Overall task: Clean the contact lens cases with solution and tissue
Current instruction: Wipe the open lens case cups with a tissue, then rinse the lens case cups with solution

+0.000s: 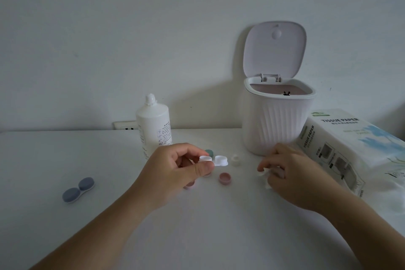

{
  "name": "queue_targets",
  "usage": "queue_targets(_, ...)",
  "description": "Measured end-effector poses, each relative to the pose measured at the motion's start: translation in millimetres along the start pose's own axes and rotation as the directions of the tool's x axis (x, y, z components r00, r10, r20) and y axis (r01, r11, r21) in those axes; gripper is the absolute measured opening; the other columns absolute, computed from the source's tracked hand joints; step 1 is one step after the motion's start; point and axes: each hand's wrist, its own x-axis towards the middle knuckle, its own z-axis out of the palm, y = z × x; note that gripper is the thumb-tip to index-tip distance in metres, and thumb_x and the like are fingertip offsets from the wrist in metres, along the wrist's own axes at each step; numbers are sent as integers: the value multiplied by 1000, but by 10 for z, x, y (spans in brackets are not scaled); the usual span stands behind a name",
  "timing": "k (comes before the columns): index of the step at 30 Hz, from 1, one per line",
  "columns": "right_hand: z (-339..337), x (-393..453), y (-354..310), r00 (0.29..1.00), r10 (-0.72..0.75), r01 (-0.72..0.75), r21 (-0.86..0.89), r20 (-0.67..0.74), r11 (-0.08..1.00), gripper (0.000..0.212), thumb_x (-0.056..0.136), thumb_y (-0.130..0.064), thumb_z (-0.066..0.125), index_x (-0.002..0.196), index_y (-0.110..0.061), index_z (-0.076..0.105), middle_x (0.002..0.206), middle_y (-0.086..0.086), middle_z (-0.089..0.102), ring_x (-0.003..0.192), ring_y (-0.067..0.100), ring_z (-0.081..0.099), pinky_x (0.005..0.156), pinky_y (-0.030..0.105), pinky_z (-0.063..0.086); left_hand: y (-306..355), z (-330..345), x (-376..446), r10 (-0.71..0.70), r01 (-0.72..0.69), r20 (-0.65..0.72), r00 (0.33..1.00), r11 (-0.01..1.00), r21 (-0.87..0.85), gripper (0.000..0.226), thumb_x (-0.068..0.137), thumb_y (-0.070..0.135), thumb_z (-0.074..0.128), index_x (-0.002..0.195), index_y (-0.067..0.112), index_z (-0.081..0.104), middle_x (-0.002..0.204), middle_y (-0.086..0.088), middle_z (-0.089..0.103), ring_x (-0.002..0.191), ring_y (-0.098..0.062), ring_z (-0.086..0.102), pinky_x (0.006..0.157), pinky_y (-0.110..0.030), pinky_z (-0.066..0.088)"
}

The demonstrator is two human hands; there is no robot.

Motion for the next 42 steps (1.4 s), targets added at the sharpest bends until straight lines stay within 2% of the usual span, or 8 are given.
queue_targets(4,-51,-33,-22,997,0,9,-128,71,992,26,87,-47,52,103,-38,70,100,-22,49,100,0,44,83,26,47,-25,-19,15,-1,1,16,1000,1000,13,16,77,27,82,90,18,77,87,-23,75,67,-43,57,63,-43,48)
queue_targets(10,-150,-49,-91,996,-59,43,-237,-61,971,72,78,-88,26,115,-42,66,106,-28,54,101,2,50,87,28,48,-34,-30,21,15,-16,23,1000,999,51,19,74,31,85,91,25,77,84,-26,69,59,-24,53,60,-40,50)
queue_targets(13,-183,-19,-187,963,-177,162,-88,-204,983,65,80,-85,37,116,-40,67,101,-27,60,94,-1,57,82,27,54,-47,-27,21,13,-14,12,1000,999,51,25,70,34,86,94,30,78,86,-20,73,59,-21,57,60,-38,54)
queue_targets(16,-242,91,-355,978,-184,202,226,-100,953,58,70,-91,43,114,-56,56,99,-32,64,95,-7,62,77,14,52,-47,-28,22,21,-21,-8,1000,999,46,26,73,30,88,96,31,78,84,-23,72,57,-22,57,59,-38,54)
queue_targets(19,-201,217,-474,975,-210,148,477,79,866,50,70,-68,67,115,-48,63,101,-28,70,91,-4,68,83,18,55,-28,-27,13,27,-27,-4,1000,999,20,21,77,25,87,95,30,78,83,-24,73,57,-22,56,58,-39,53)
queue_targets(24,19,206,-507,979,-204,104,789,28,606,23,82,-11,79,101,-25,79,91,10,79,88,31,75,86,31,60,-17,-1,-1,35,-34,32,999,999,-30,17,77,28,84,93,27,78,83,-20,75,60,-22,53,59,-39,46)
queue_targets(35,110,129,-474,991,-133,58,889,3,453,29,75,-15,81,104,-10,78,87,18,78,86,42,74,91,49,58,-63,50,8,54,-54,18,998,999,1,32,65,41,88,91,25,79,81,-34,60,62,-23,51,58,-37,44)
queue_targets(42,62,123,-483,986,-156,34,841,61,541,21,81,-5,79,101,-13,79,89,12,79,86,33,76,89,45,60,-90,127,-61,18,-17,-24,1000,1000,19,26,68,32,88,92,26,80,67,-5,61,59,-15,50,57,-28,43)
